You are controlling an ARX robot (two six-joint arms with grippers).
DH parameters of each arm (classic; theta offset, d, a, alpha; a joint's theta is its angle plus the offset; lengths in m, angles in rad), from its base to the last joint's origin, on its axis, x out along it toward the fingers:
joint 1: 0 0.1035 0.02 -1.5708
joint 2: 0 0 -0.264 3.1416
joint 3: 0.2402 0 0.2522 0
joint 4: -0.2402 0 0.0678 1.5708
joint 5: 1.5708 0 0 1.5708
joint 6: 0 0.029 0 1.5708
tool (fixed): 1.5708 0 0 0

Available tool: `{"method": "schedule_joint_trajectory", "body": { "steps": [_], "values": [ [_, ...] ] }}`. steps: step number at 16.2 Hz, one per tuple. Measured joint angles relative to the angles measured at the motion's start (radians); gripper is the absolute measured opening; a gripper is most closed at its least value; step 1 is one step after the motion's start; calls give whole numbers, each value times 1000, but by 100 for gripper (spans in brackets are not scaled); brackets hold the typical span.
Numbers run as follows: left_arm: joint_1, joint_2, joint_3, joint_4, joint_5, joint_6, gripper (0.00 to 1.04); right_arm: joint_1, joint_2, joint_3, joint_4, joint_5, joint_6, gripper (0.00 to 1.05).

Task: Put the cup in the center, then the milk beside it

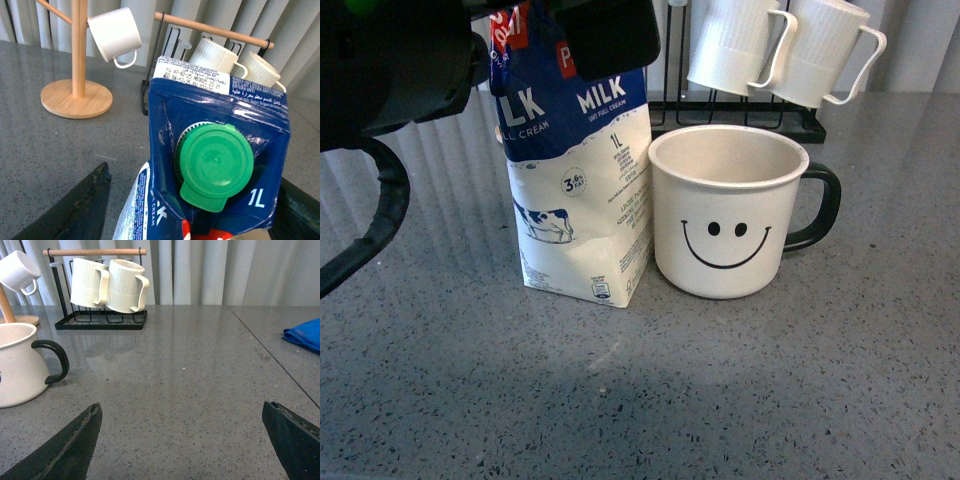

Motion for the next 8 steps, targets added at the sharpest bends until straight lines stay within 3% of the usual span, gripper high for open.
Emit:
{"method": "schedule_joint_trajectory", "body": {
  "steps": [2,6,8],
  "values": [
    [0,-28,0,-2,2,1,100,0,0,0,0,0,0,98],
    [26,-144,0,-50,93,18,98,0,0,0,0,0,0,98],
    [79,-217,-3,-87,161,58,98,0,0,0,0,0,0,98]
  ]
}}
